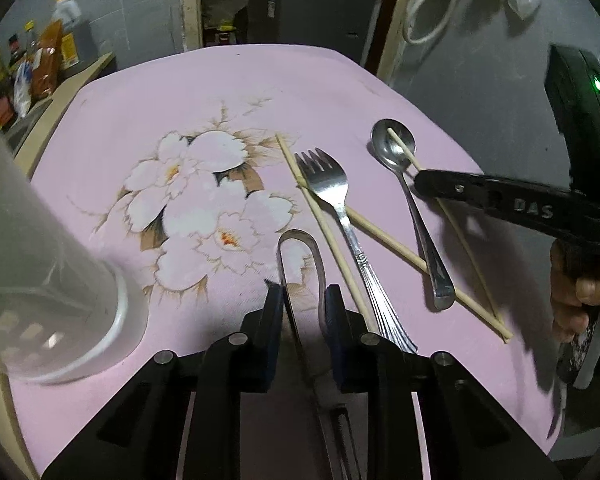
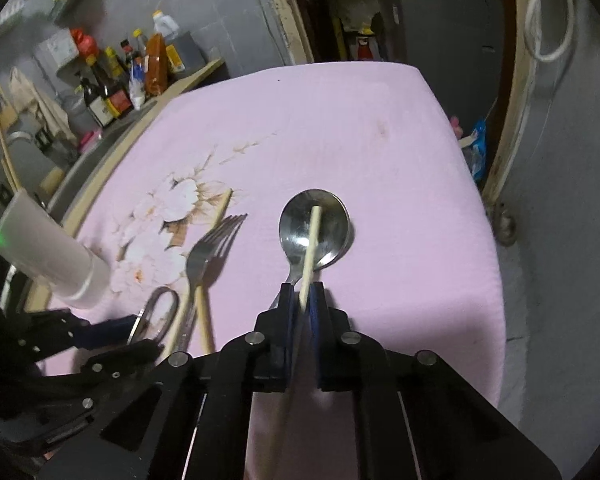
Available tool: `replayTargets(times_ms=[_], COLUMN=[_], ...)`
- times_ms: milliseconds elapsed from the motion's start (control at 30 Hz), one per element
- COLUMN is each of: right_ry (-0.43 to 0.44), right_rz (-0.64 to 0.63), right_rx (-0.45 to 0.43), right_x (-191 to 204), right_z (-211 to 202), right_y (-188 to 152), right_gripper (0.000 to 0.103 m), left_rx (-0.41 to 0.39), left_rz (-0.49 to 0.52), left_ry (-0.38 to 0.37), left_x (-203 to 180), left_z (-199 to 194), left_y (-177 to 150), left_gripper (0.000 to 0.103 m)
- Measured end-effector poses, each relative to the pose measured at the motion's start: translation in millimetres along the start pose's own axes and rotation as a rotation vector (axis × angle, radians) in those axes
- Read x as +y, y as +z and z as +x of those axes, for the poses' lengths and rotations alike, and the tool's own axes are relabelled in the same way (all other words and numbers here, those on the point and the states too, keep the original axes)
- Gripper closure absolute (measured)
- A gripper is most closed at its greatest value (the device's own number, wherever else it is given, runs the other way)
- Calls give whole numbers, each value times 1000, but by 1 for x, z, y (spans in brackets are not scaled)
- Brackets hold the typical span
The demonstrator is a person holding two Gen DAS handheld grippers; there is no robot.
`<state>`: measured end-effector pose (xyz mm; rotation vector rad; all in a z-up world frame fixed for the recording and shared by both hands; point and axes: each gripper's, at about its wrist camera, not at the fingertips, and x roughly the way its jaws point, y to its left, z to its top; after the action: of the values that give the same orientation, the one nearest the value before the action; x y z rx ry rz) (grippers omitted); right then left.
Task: Organize utensils
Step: 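Lift the tongs and chopstick upright and carry them over the holders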
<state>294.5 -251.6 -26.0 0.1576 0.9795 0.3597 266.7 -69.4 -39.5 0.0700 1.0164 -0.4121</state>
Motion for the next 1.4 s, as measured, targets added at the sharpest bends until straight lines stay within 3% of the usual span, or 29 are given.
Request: replayTargets(times_ms=[67,233,400,700,1133,1400], right_ry=[32,63,41,3,27,74], right_rz=[34,13,-89,-217,-291,-349], right_rx=[-17,-172,-369,-629,-747,-822], right_x=[-2,8,37,82,117,149], right_z=[-5,-38,-68,-91,-108,-118], right_y=[-5,-23,-36,-49,-47,-38], right_gripper=[100,100,100,100,100,100], left_rx=[-29,-179,-369,-559,-675,-742], left_rz=[-3,13,2,11,-11,-6], left_ry=[6,33,17,21,50,125], left_x=[5,2,3,0,8,25], left_z=[-8,-40,-73,-112,-149,-187], left_y=[-3,-16,-24,-24,-29,-34], left_gripper=[86,86,86,86,86,87])
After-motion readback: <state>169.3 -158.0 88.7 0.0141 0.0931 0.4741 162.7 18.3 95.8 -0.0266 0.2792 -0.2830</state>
